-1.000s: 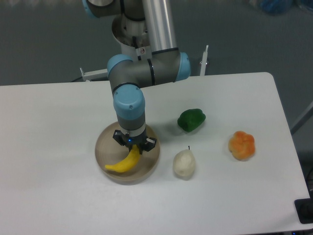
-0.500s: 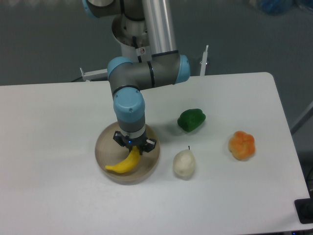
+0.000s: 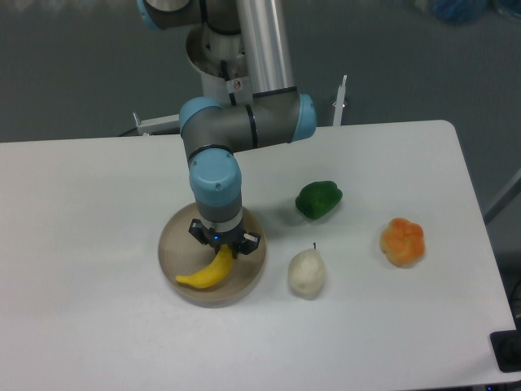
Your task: Place bananas on a plate
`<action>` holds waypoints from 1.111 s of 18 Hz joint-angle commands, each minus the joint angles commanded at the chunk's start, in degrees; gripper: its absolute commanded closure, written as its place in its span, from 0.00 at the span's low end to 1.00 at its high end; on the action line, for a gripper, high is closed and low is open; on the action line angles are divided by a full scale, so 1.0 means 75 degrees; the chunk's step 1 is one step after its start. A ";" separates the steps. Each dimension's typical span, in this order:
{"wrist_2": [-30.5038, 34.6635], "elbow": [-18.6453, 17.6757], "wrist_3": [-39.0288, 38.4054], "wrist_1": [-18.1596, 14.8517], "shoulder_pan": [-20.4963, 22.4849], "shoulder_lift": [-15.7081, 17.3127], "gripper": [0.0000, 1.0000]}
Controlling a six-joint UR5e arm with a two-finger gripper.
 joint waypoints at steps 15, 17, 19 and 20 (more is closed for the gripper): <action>0.0094 0.1347 0.1145 -0.0047 0.1112 0.0234 0.00; 0.0245 0.1465 0.1895 -0.0024 0.1300 0.0235 0.00; 0.0316 0.1722 0.2447 -0.0035 0.1522 0.0211 0.00; 0.0363 0.1851 0.2542 -0.0035 0.1628 0.0165 0.00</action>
